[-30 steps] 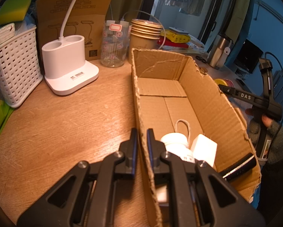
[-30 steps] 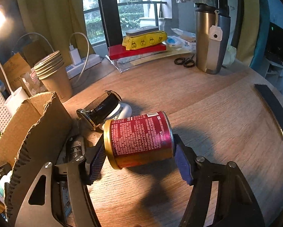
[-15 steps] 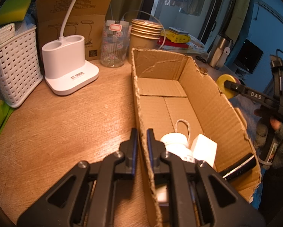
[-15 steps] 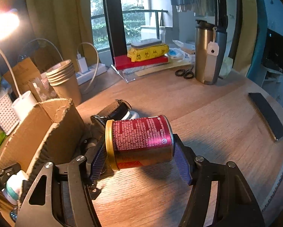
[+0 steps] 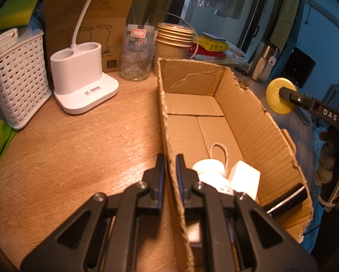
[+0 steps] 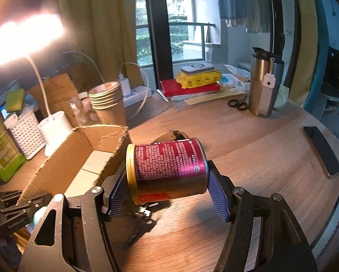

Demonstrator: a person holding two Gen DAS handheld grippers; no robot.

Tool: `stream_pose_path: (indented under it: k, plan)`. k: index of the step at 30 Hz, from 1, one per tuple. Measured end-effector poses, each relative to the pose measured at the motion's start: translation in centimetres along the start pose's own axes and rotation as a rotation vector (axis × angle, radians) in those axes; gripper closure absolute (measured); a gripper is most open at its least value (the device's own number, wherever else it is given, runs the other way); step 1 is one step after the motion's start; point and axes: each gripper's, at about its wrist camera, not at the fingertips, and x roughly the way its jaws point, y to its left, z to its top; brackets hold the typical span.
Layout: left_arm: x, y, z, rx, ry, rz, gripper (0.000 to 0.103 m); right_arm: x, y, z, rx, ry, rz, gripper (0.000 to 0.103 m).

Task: Organize rigid objects
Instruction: 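Grasp the red-and-gold can with the right gripper and lift it, then lower the can into the box and open the right gripper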

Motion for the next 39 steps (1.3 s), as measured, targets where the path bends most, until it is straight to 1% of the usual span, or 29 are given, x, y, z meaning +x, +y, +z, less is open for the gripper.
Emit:
stream_pose_path:
  k: [7, 12, 16, 20, 24, 35, 37, 39]
  plan:
    - [0.0, 0.0, 0.0, 0.000, 0.000, 0.000, 0.092, -0.9, 2.0, 0.2, -0.031, -0.013, 0.036, 0.035]
    - [0.0, 0.0, 0.0, 0.000, 0.000, 0.000, 0.092, -2.1, 4.0, 0.4, -0.075, -0.033, 0.064, 0.035]
    - [0.0, 0.0, 0.0, 0.000, 0.000, 0.000, 0.092, -2.5, 5.5, 0.3, -0.104, -0.033, 0.095, 0.035]
    - [0.0, 0.0, 0.0, 0.000, 0.000, 0.000, 0.092, -2.5, 6.9, 0.0, -0.123, -0.018, 0.137, 0.035]
    - [0.0, 0.0, 0.0, 0.000, 0.000, 0.000, 0.092, -1.9, 8.0, -0.4, -0.143, 0.003, 0.161, 0.035]
    - [0.0, 0.0, 0.0, 0.001, 0.000, 0.000, 0.092, -0.9, 10.4, -1.0, -0.203, 0.037, 0.207, 0.035]
    - [0.0, 0.0, 0.0, 0.000, 0.000, 0.000, 0.092, -0.6, 10.7, -1.2, -0.214, 0.048, 0.215, 0.037]
    - [0.0, 0.0, 0.0, 0.001, 0.000, -0.001, 0.092, -0.2, 11.0, -1.4, -0.221, 0.062, 0.217, 0.037]
